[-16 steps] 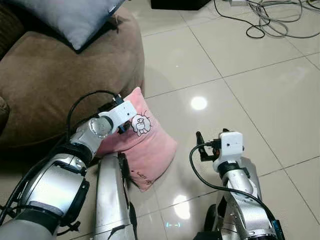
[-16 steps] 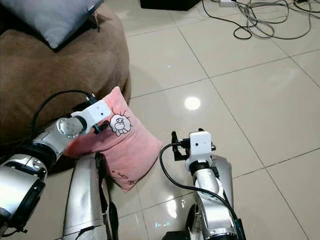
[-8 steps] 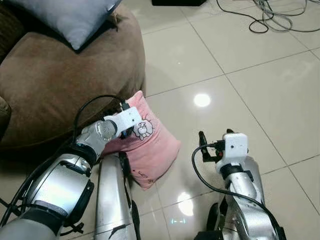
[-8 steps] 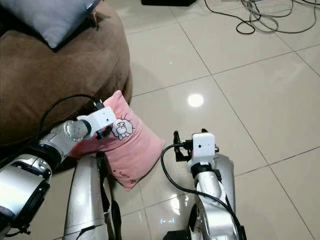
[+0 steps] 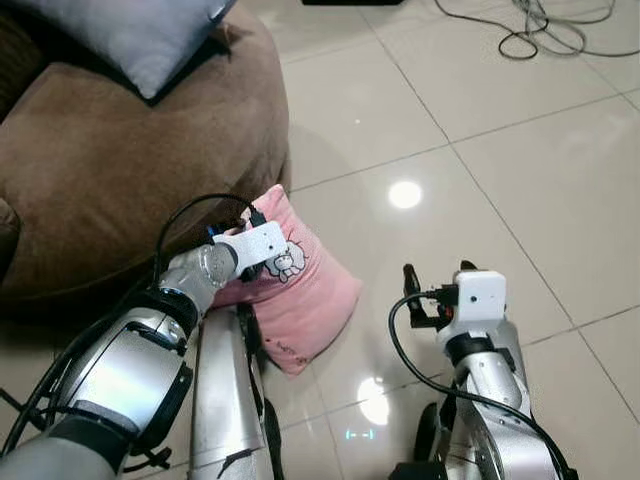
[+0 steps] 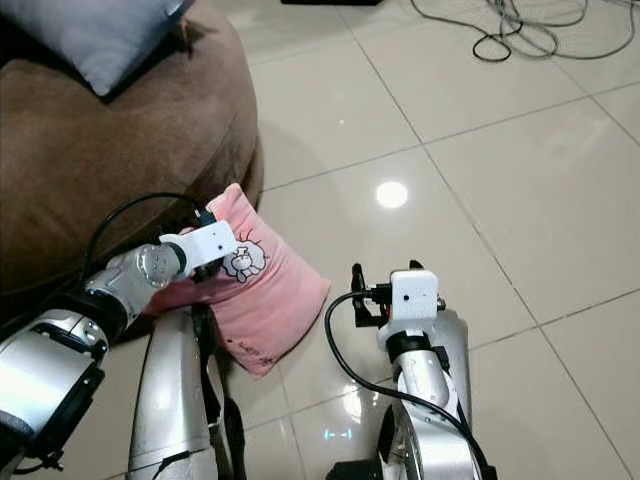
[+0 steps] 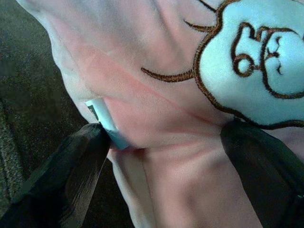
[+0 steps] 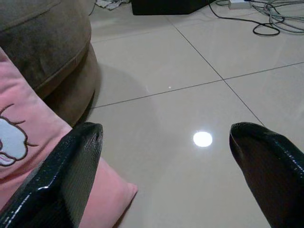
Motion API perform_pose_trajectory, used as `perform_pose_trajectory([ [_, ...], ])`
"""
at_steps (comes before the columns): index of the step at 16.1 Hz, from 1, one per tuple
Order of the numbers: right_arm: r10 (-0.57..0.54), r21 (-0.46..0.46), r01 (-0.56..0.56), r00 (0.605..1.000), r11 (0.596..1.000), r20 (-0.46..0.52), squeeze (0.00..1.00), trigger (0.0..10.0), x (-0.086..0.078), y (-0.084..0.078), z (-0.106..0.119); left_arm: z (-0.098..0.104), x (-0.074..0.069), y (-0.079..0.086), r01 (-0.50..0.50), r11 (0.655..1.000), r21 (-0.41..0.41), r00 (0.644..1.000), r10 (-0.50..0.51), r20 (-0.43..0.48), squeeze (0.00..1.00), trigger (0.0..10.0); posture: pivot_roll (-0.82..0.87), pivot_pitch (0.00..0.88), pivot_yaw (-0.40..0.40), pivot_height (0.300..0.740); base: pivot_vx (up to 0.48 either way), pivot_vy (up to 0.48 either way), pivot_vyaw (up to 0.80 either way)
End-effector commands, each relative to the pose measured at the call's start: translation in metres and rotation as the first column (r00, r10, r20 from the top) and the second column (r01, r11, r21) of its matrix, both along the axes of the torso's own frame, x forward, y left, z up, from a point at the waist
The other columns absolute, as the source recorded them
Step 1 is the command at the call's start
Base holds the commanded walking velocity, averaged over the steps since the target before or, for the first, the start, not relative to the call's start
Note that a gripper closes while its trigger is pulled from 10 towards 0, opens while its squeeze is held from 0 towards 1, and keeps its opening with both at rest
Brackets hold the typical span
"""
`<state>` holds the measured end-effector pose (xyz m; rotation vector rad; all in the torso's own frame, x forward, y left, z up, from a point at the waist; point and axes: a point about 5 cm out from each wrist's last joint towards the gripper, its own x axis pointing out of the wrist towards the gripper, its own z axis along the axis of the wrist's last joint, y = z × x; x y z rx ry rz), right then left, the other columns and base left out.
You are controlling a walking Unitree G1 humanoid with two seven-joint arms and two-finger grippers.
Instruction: Move the pillow to the sofa from floor
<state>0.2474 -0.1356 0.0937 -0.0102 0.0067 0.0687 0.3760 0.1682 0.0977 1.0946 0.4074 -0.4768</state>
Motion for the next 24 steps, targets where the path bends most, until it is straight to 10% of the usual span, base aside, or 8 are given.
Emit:
perform_pose_trajectory([
  [1,-0.001,0.003,0.001,1.000,1.000,-0.018,0.00,10.0,-0.005,0.003,-0.001,-0.013,-0.007,0.007,-0.024,0.999,0.024,0.998,0.026,-0.049,0.00,10.0,-0.02,0.254,0.131,0.415,0.000,0.000,0.00],
  [24,-0.048,0.028,0.048,0.999,0.998,0.006,0.00,10.0,0.000,0.005,0.010,-0.015,-0.007,-0.011,0.012,0.999,0.035,0.998,-0.010,-0.057,0.00,10.0,-0.04,0.224,0.124,0.415,0.000,0.000,0.00],
])
